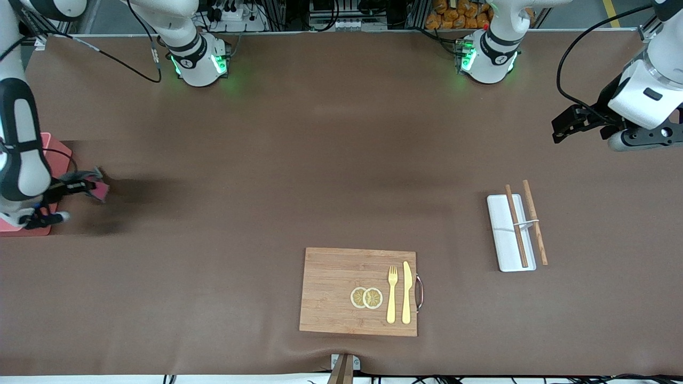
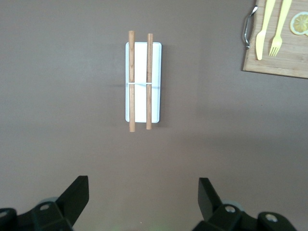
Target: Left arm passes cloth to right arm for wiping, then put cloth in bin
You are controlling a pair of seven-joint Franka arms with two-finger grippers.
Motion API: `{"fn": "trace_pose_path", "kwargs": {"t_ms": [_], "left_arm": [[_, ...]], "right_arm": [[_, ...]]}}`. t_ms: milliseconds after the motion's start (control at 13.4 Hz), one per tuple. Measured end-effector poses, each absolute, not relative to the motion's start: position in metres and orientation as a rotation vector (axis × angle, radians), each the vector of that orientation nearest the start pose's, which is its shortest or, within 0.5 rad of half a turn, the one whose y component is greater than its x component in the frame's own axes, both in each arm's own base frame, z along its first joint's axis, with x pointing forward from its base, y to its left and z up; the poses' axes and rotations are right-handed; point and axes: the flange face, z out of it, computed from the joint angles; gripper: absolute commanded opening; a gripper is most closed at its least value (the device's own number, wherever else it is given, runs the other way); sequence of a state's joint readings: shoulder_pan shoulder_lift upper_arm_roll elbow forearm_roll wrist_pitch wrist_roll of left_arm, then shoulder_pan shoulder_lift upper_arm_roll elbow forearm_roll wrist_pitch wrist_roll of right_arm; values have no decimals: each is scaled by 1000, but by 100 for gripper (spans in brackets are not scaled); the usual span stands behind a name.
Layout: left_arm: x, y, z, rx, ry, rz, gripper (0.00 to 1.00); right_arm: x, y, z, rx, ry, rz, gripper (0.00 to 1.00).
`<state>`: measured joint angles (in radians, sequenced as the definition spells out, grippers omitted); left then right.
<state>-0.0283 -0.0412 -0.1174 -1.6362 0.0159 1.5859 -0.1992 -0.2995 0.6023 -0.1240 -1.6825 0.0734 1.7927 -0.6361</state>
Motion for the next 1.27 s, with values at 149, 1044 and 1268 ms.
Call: {"fn": "trace_pose_path", "kwargs": {"t_ms": [149,1044,1268], "left_arm": [[536,-83,617,-3119,-65,9,100],[530,-67,619,-3114,-39,57,100],[528,-57,622,-3112,-56,71,100]], "right_arm": [[579,-200,207,-2765,-249,603,0],[623,122,221,-2617,-66,499,0],[626,128,280,-2619,-41,453,0]]}}
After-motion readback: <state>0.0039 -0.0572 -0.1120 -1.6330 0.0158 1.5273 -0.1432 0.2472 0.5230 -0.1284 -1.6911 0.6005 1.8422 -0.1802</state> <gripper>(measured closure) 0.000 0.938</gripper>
